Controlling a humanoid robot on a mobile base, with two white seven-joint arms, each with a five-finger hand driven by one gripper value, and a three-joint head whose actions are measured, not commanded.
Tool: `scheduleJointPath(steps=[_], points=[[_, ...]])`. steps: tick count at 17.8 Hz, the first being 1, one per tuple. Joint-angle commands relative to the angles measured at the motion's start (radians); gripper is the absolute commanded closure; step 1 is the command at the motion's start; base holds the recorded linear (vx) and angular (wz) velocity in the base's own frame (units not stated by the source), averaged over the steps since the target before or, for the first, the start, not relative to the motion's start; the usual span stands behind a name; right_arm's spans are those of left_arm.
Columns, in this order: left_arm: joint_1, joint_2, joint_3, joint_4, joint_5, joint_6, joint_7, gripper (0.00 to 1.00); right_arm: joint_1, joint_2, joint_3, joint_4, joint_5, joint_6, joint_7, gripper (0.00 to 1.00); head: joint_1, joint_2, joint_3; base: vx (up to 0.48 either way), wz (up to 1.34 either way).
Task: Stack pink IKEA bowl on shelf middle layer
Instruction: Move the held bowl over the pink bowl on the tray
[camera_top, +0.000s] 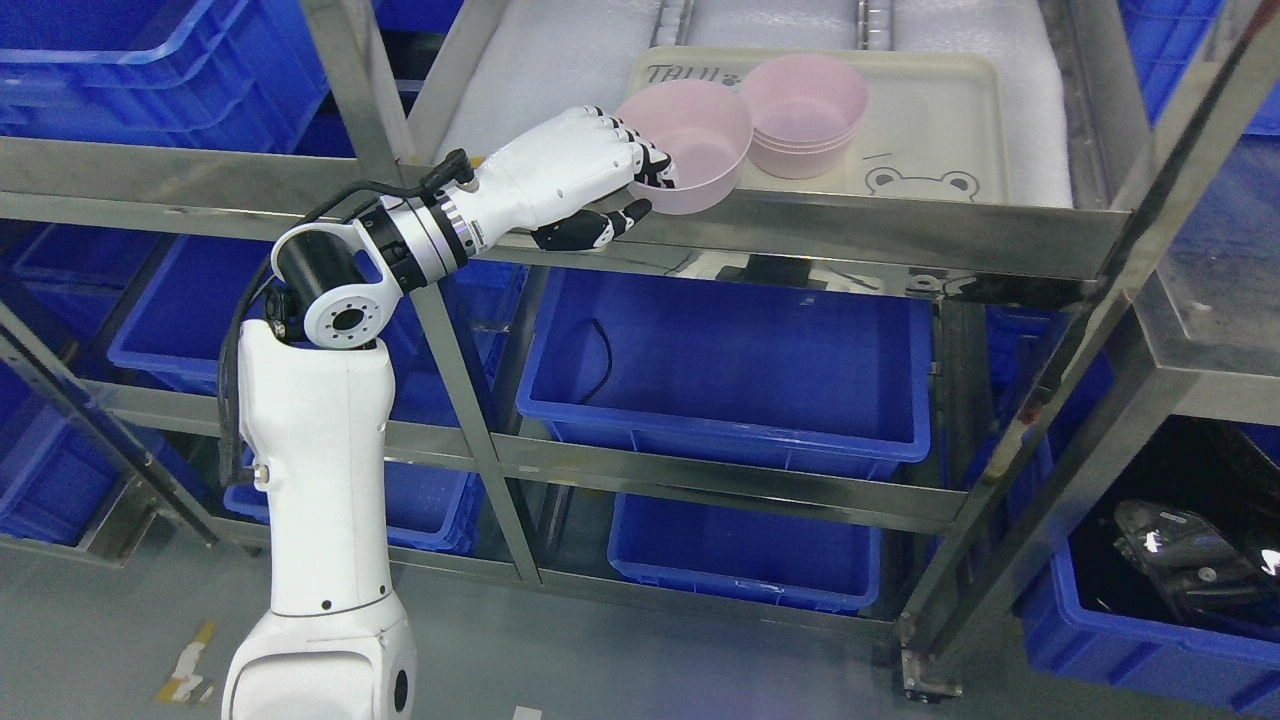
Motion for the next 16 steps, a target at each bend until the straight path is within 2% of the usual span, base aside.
scheduleJointPath(steps=[1, 5, 8, 13, 16], points=[[-0.042, 0.018, -0.009, 0.008, 0.000, 0.000, -0.003, 0.94, 0.023, -0.017, 0.000, -0.018, 0.000, 0.000, 0.003, 0.00, 0.0000, 0.000, 0.000, 0.034, -0.34], [-0.191, 0.018, 0.044, 0.006, -0.005, 0.000, -0.012, 0.94, 0.023, -0.017, 0.000, -0.018, 0.000, 0.000, 0.003, 0.00, 0.0000, 0.000, 0.000, 0.027, -0.18], [-0.205, 0.018, 0.040, 0.018, -0.023, 0.000, -0.009, 0.94, 0.023, -0.017, 0.000, -0.018, 0.000, 0.000, 0.003, 0.00, 0.0000, 0.000, 0.000, 0.018, -0.10], [-0.292, 0.018, -0.018, 0.185, -0.109, 0.005, -0.016, 0.94, 0.023, -0.017, 0.000, -0.018, 0.000, 0.000, 0.003, 0.00, 0.0000, 0.000, 0.000, 0.032, -0.20], [-0.282, 0.018, -0.051, 0.206, -0.124, 0.072, -0.035, 0.94, 0.023, -0.017, 0.000, -0.018, 0.000, 0.000, 0.003, 0.00, 0.0000, 0.000, 0.000, 0.047, -0.22]])
